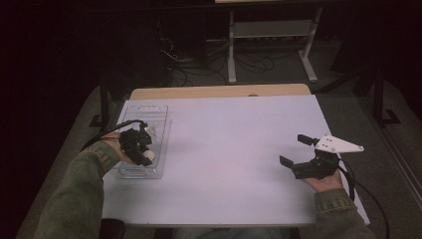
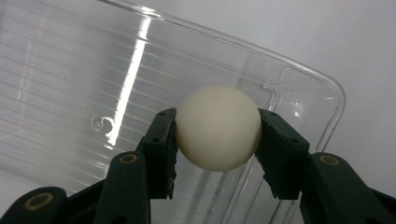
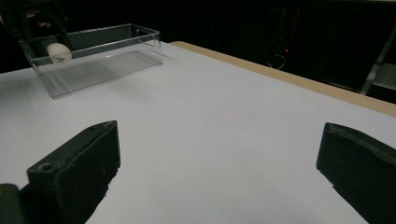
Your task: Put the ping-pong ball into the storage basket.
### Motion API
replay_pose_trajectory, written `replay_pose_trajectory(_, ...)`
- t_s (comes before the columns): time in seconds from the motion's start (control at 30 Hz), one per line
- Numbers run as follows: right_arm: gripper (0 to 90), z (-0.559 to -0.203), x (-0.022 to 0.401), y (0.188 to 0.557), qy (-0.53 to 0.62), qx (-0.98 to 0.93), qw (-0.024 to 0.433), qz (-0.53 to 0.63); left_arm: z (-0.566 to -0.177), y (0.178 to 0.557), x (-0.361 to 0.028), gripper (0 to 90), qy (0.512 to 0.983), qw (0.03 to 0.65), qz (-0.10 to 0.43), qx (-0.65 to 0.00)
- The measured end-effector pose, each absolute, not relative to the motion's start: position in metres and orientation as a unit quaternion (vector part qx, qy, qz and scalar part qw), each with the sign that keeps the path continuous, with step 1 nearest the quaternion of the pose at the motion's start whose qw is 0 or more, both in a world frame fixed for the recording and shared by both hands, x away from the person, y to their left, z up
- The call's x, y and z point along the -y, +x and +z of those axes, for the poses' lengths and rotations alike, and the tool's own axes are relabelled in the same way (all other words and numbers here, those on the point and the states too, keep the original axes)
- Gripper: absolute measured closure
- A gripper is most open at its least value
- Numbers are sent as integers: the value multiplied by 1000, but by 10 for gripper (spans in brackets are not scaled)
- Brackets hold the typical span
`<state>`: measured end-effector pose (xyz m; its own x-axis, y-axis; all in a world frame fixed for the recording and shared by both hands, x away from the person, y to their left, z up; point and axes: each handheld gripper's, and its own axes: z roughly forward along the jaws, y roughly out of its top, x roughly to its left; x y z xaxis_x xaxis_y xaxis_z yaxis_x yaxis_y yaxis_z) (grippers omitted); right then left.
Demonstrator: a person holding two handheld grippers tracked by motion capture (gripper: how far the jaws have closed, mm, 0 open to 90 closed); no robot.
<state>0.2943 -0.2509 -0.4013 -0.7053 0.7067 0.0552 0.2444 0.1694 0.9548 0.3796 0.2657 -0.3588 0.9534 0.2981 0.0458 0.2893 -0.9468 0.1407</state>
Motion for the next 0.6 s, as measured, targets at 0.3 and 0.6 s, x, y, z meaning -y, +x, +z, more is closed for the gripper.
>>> replay_pose_trajectory(0.3,0,-402,251,294,323,-737,207,556,-370,382,-265,516,987,63,25,-149)
replay_pose_trajectory(0.6,0,-402,251,294,323,-738,207,555,-376,384,-264,515,986,60,17,-153)
